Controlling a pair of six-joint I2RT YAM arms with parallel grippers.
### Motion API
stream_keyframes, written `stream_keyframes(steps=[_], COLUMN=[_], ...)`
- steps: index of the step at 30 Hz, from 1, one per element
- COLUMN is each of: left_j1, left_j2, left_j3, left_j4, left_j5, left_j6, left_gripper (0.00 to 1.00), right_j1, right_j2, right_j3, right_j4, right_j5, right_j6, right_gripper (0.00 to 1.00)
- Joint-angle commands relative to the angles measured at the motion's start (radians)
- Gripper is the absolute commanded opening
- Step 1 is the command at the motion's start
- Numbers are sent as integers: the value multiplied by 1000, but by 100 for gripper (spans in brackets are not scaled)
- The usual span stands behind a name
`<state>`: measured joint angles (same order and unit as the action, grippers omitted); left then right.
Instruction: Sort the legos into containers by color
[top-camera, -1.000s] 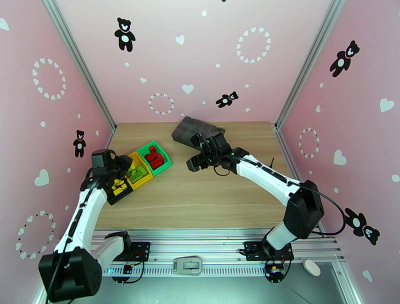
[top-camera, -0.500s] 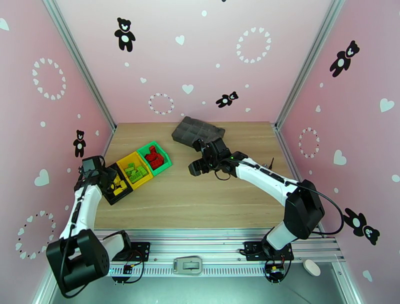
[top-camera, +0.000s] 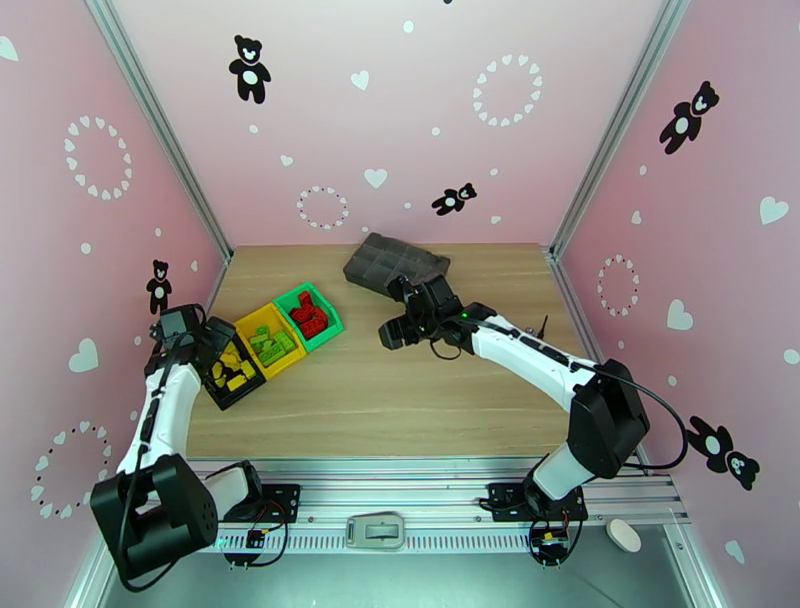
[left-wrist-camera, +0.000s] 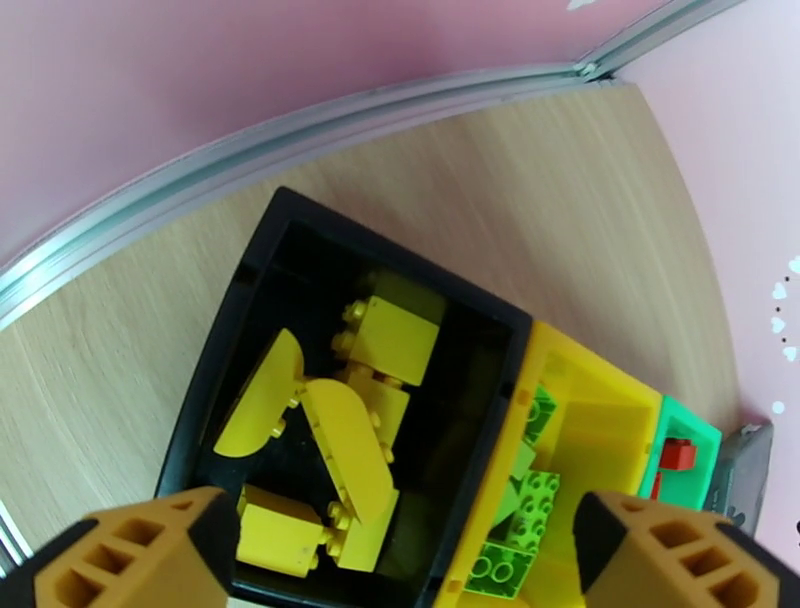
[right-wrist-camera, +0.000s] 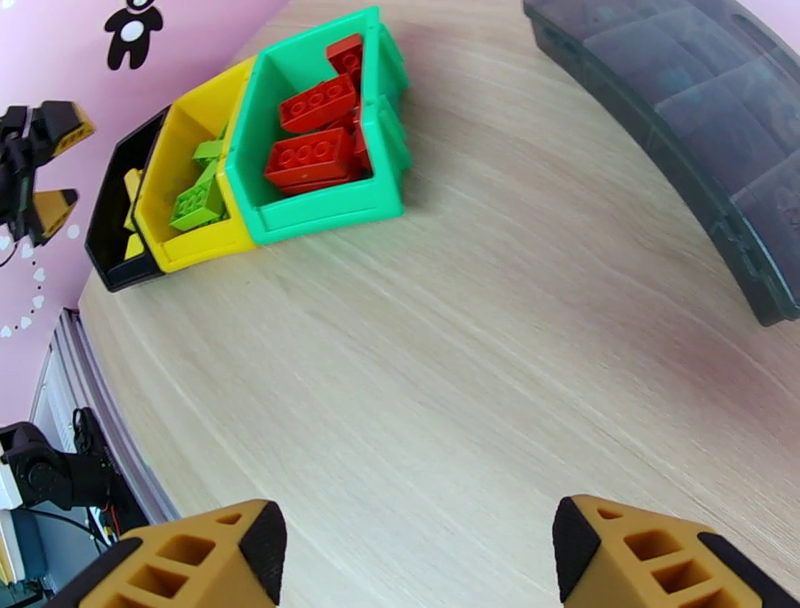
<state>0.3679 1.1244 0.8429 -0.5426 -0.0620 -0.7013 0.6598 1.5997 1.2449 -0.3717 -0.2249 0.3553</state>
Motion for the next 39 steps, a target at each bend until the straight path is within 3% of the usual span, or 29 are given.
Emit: stream_keyframes(steps=[1, 6, 9, 12, 15, 18, 19, 21, 24, 27, 31, 34, 37, 39], left_j1=[-71, -254, -354, -396, -461, -472, -473, -474, -473, -474, -472, -474, -472, -473], left_j2=[-91, -169, -210, -256, -268, -207, -175, -118, -87, -40, 27, 42, 64, 90], left_j3=[31, 63, 70, -17, -91, 21, 75, 148, 154, 245, 336, 304, 198, 124], left_j4=[15, 88, 177, 459, 708, 646, 602, 556, 651, 573, 515, 588, 663, 685], left_j5=[-23, -103, -216, -175, -175, -129, -116, -96, -76, -50, -167, -150, -229, -340], left_j6=[62, 158, 194, 234, 362, 474, 503, 540, 564, 636, 624, 660, 672, 694], left_gripper=[98, 98, 98, 98, 98, 98, 98, 99, 98, 98, 98, 99, 98, 99], right_j1=[-33, -134, -192, -227, -251, -255, -255, -256, -259, -261, -262, -270, -309, -360], right_j2=[-20, -47, -76, -132, -218, -260, -258, -234, -200, -206, -128, -101, -106, -57], right_j3=[4, -2, 0, -22, -96, -127, -114, -80, -12, -48, 20, -11, -122, -96], right_j4=[-21, -32, -43, -20, 98, 211, 214, 205, 172, 297, 265, 356, 512, 409], right_j5=[80, 154, 227, 373, 469, 518, 548, 593, 720, 764, 914, 973, 940, 890], right_j6=[19, 73, 93, 121, 130, 55, 32, -20, -50, -152, -177, -191, -218, -155], right_gripper=[75, 76, 76, 78, 80, 83, 89, 88, 87, 87, 94, 94, 96, 99])
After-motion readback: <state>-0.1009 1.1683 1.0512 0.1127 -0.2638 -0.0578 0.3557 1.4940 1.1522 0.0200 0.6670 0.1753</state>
